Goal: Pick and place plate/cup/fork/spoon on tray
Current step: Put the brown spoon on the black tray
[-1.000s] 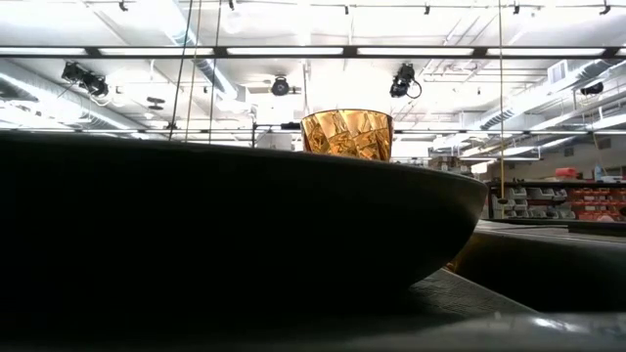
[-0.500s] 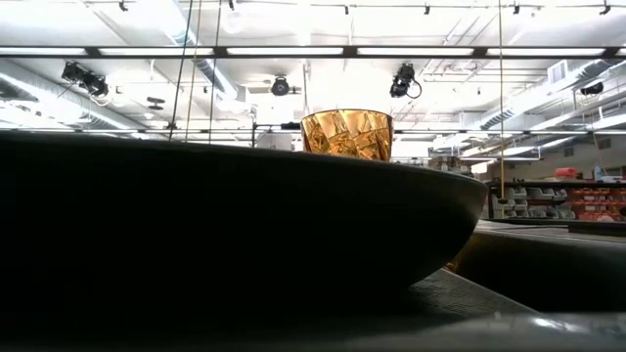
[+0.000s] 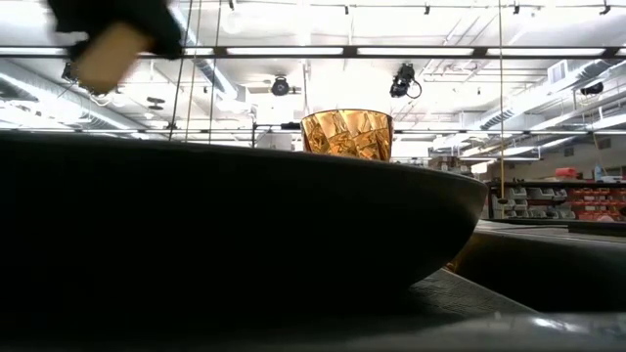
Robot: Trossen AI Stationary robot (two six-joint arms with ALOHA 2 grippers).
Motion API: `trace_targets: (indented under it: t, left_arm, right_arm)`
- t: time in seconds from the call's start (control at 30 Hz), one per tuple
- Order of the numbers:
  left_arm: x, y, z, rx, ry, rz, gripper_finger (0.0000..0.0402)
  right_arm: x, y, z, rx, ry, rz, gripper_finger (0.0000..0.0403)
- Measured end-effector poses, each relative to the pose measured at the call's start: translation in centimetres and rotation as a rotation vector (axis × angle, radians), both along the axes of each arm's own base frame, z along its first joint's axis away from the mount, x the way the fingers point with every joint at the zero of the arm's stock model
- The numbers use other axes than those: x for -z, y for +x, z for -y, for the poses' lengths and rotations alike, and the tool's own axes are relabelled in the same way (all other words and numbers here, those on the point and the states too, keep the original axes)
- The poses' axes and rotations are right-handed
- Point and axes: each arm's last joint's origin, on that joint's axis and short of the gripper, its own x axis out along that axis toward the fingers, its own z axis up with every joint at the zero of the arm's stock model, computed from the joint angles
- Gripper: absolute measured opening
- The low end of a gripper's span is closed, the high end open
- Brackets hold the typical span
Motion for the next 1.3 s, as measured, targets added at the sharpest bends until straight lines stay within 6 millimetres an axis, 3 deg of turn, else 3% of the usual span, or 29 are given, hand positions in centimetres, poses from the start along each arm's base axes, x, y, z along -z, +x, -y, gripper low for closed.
trace_targets:
  t: [0.27, 0.63, 0.8, 1.0, 1.3]
  left_arm:
    - [1.1, -4.0, 2.2, -0.148, -0.22, -0.161, 0.0043]
    - [2.2, -8.1, 3.1, -0.388, -0.29, -0.285, 0.0045]
    - [2.7, -9.7, 3.1, -0.443, -0.287, -0.366, 0.0035]
    - [5.3, -11.1, 2.4, -0.468, -0.31, -0.417, 0.0038]
    - [5.7, -12.4, 0.5, -0.423, -0.379, -0.449, 0.0037]
  right_arm:
    - [0.3, 0.5, 3.6, 0.093, -0.032, -0.16, 0.0169]
    - [0.1, 1.7, 6.8, 0.205, -0.132, -0.176, 0.0168]
    - [0.2, 2.0, 7.5, 0.226, -0.144, -0.184, 0.0168]
    - [1.8, 2.4, 9.2, 0.278, -0.171, -0.244, 0.0159]
    - [1.8, 1.9, 11.7, 0.362, -0.134, -0.218, 0.0148]
